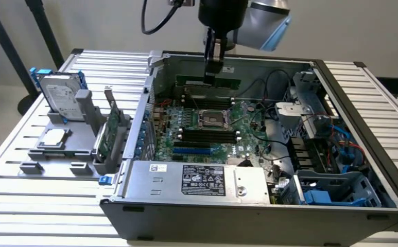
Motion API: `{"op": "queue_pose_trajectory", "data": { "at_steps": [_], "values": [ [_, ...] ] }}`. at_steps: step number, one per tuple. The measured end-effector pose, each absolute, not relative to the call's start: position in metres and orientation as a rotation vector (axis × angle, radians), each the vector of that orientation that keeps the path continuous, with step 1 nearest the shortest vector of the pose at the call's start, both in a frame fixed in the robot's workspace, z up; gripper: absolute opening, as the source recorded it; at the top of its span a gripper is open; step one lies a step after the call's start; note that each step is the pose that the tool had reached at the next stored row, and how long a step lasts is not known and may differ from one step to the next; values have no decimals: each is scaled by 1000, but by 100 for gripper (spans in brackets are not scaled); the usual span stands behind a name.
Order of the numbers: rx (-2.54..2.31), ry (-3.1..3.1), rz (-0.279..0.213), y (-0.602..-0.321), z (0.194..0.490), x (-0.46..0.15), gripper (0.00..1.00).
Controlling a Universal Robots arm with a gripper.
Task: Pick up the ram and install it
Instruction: 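Pick up the ram and move it above insertion slot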
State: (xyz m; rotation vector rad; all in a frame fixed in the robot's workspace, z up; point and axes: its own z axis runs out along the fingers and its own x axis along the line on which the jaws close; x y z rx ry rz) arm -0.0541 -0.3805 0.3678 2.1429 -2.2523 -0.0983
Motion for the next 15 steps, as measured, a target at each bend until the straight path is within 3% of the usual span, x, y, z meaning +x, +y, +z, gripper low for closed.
{"op": "queue_pose_trajectory", "data": {
  "at_steps": [7,15],
  "values": [
    [2118,-2238,-18,-367,366,-50,13],
    [2072,-2291,-6,-367,358,-49,13]
  ]
}}
